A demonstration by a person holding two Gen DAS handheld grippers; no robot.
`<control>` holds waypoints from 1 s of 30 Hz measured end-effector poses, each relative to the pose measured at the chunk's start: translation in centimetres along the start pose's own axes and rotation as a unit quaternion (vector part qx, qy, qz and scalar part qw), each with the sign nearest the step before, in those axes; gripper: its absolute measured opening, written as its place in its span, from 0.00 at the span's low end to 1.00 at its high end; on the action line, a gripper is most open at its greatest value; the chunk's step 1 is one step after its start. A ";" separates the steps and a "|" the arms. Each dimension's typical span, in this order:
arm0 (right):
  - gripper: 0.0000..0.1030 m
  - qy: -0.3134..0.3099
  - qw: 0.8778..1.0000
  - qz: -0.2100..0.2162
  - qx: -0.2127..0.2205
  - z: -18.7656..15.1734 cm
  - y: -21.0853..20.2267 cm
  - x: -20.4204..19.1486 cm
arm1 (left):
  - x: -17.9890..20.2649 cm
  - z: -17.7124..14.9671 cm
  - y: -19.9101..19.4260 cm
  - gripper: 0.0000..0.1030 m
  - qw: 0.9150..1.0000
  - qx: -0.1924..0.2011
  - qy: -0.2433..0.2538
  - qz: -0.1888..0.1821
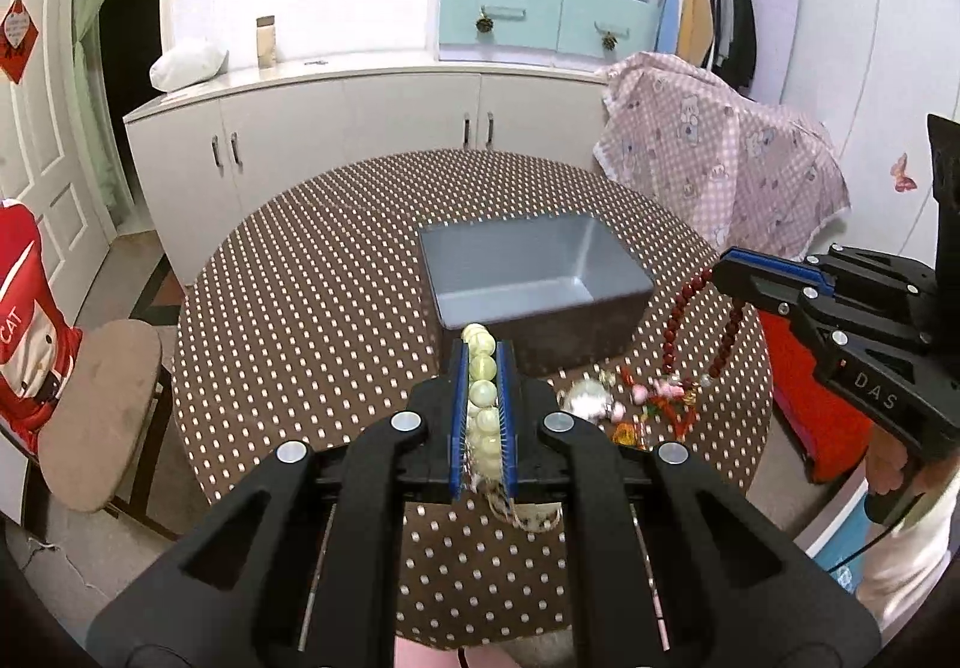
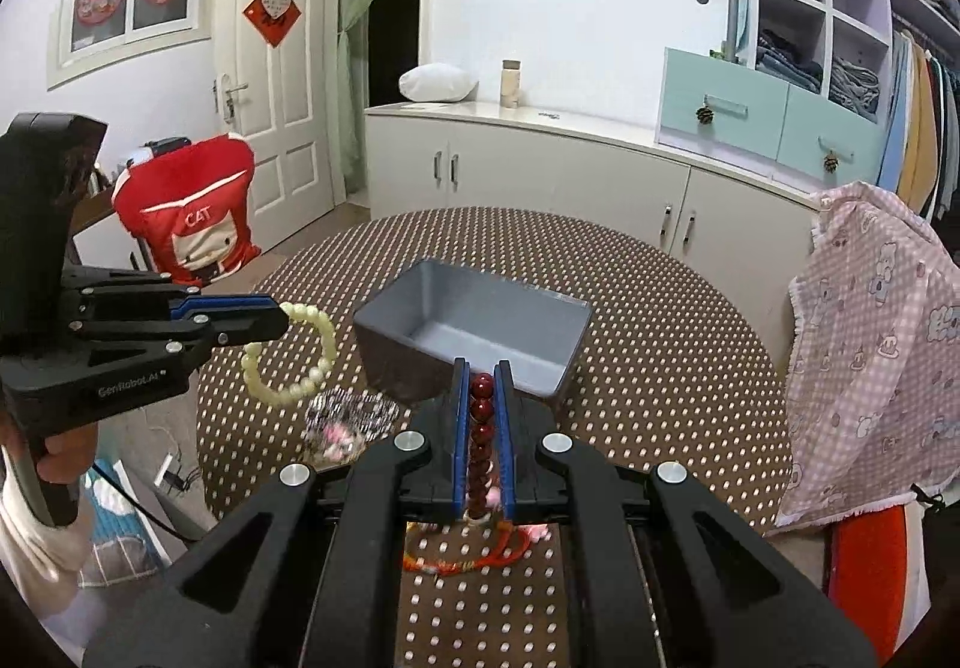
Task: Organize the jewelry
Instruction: 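Carry both necklaces into the metal box and open both tools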
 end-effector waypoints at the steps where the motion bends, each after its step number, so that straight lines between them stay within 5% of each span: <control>1: 0.06 -0.001 1.000 -0.003 0.001 0.2 0.0 0.1 | 0.0 0.2 0.0 0.09 1.000 0.000 0.000 0.000; 10: 0.06 0.001 0.999 -0.042 -0.002 3.2 2.2 1.6 | 0.0 3.2 1.4 0.09 1.000 0.000 -0.010 0.007; 23: 0.07 0.020 0.998 -0.042 -0.033 3.2 5.2 3.2 | -0.1 4.4 5.2 0.10 0.999 -0.032 -0.019 0.000; 25: 0.13 0.014 0.997 -0.057 -0.039 2.7 5.4 3.6 | 0.0 3.7 5.9 0.10 0.999 -0.049 -0.012 -0.009; 29: 0.50 0.017 0.997 -0.063 -0.048 1.4 5.5 4.4 | -0.7 2.9 6.6 0.10 0.998 -0.057 -0.004 0.016; 30: 0.52 0.014 0.996 -0.068 -0.049 1.1 5.5 4.6 | -0.8 2.7 6.7 0.10 0.998 -0.059 -0.004 0.019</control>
Point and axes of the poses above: each gripper's, at about its wrist camera, not at the fingertips, and y roughly the way its jaws point, x to its right, z to its top, the point moved 9 cm from there along y, roughly the way its jaws point, and after that the axes turned 1 degree about -z, right-handed, at the moved point
